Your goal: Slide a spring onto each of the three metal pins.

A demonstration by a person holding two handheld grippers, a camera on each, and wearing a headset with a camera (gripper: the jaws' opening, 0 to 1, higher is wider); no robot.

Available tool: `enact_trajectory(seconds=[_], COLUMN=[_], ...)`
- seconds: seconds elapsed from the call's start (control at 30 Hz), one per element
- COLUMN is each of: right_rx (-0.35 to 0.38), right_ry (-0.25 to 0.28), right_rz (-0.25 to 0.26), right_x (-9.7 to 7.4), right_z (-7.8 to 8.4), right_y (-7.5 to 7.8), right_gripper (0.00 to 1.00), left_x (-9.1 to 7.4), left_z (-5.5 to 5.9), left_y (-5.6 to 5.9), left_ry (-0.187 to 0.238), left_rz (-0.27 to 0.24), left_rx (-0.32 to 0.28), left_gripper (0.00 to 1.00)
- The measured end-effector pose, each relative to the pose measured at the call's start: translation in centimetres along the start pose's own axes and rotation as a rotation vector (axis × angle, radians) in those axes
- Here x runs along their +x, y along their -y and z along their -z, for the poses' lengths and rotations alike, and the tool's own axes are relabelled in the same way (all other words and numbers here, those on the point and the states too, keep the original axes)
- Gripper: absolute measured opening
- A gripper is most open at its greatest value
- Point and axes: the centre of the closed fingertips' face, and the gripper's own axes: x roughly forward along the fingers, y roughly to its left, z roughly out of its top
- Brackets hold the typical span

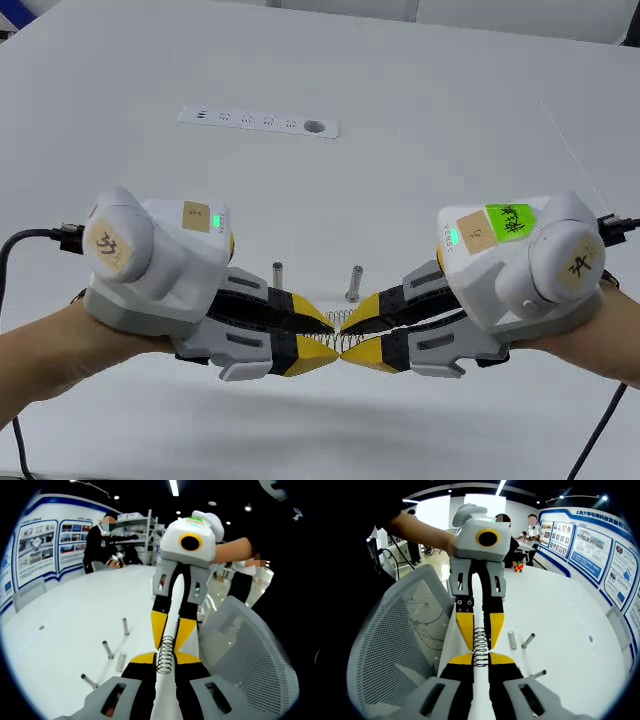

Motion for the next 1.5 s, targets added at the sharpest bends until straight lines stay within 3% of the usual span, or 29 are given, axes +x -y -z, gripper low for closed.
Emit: enact_trajectory(seconds=[0.4,0.5,0.57,0.8,1.13,1.33,1.5], right_rx=[-0.039,0.001,0.018,0.072,0.065,0.07,0.1], right_ry=[0.01,0.027,0.012,0.058,0.11,0.147,0.201], right_rz=[0.002,0.006,0.009,-0.011,0.0,0.011,0.013], right_x=[-0.3,-0.5,-0.5,-0.4,-1.6,-2.4,-2.7], right_z=[-0.1,0.0,0.6,0.2,-1.4,-2.5,-3.4], right_y=[0.1,0.4,0.7,0.7,1.6,2.5,2.8], right_gripper=[0.12,0.14,0.17,0.12,0.11,0.11,0.11], left_x=[0.1,0.0,-0.1,-0.4,-0.5,-0.1,0.0], left_z=[-0.3,-0.5,-0.7,-1.0,-1.6,-2.2,-2.4], left_y=[0.3,0.3,0.4,0.0,-0.8,-1.9,-2.0], left_ry=[-0.023,-0.016,-0.012,0.003,0.012,-0.001,0.005], left_rz=[0.014,0.021,0.019,0.008,-0.015,-0.049,-0.049], left_rx=[0.097,0.107,0.114,0.12,0.159,0.227,0.227], left_gripper=[0.1,0.1,0.1,0.1,0.1,0.1,0.1])
